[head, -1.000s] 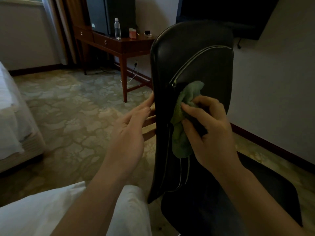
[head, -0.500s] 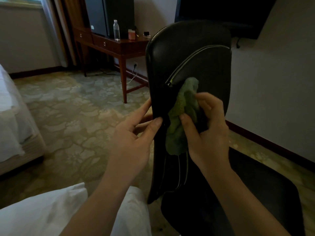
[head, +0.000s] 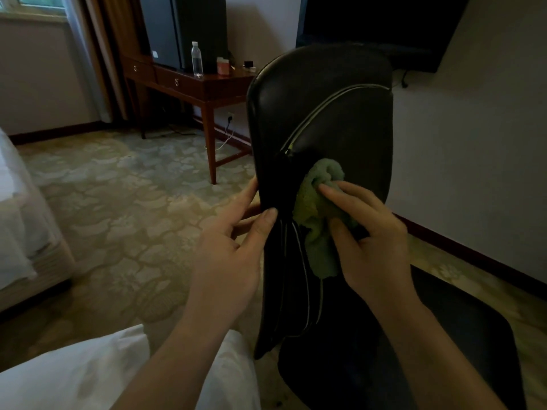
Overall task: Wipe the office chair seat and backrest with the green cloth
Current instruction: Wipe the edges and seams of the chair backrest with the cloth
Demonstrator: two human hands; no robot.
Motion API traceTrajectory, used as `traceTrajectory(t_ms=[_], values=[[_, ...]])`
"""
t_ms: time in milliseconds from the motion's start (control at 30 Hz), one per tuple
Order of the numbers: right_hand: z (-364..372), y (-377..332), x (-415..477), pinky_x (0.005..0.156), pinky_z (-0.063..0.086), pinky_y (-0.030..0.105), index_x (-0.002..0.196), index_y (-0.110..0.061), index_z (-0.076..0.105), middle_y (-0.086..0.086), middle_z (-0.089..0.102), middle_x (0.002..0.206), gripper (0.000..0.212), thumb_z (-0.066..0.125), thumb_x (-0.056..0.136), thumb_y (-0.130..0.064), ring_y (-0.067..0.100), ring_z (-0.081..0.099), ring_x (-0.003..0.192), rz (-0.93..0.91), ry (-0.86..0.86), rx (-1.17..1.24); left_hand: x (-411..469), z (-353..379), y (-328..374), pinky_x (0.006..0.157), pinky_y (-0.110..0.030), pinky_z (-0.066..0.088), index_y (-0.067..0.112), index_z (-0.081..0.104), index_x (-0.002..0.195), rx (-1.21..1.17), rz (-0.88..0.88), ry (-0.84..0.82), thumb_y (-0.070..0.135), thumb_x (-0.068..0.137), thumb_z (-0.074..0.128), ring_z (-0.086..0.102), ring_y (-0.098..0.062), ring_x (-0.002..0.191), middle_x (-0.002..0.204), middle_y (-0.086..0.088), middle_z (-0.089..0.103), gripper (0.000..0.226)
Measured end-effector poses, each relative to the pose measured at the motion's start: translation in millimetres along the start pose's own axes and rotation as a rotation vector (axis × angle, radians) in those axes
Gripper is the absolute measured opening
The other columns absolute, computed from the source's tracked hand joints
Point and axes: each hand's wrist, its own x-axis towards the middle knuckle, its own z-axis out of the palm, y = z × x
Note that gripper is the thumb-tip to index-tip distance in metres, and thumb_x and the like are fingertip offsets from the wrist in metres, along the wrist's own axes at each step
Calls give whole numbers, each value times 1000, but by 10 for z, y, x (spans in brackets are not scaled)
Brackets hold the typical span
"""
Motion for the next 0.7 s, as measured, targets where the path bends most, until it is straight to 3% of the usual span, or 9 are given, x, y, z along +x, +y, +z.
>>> traceTrajectory(t_ms=[133,300,500,700], values=[[-76,-74,193,99,43,10,133,-25,55,-4,53,136,54,60,89,6,-1,51,124,-20,81,-48,-7,6,-20,83,-19,57,50,54,130,-1,1,15,16,99,58,70,-3,105,108,20,74,46],[105,-183,208,107,37,14,140,-19,52,1,43,148,46,52,94,-15,7,40,134,-77,-43,-116,-12,13,-30,87,-24,58,42,52,141,25,6,16,19,101,56,69,-2,107,114,18,73,46],[112,-36,164,104,47,28,135,-20,57,8,46,141,44,55,93,-7,17,47,130,-143,-2,-111,-28,34,-24,94,-30,57,53,51,133,52,20,46,26,99,57,66,1,111,119,21,70,44],[65,273,-70,99,52,38,129,-21,59,11,50,137,37,57,94,-11,23,53,125,-155,-21,-138,-24,38,-5,87,-19,56,55,51,130,73,11,44,24,100,57,66,5,107,114,29,69,44]])
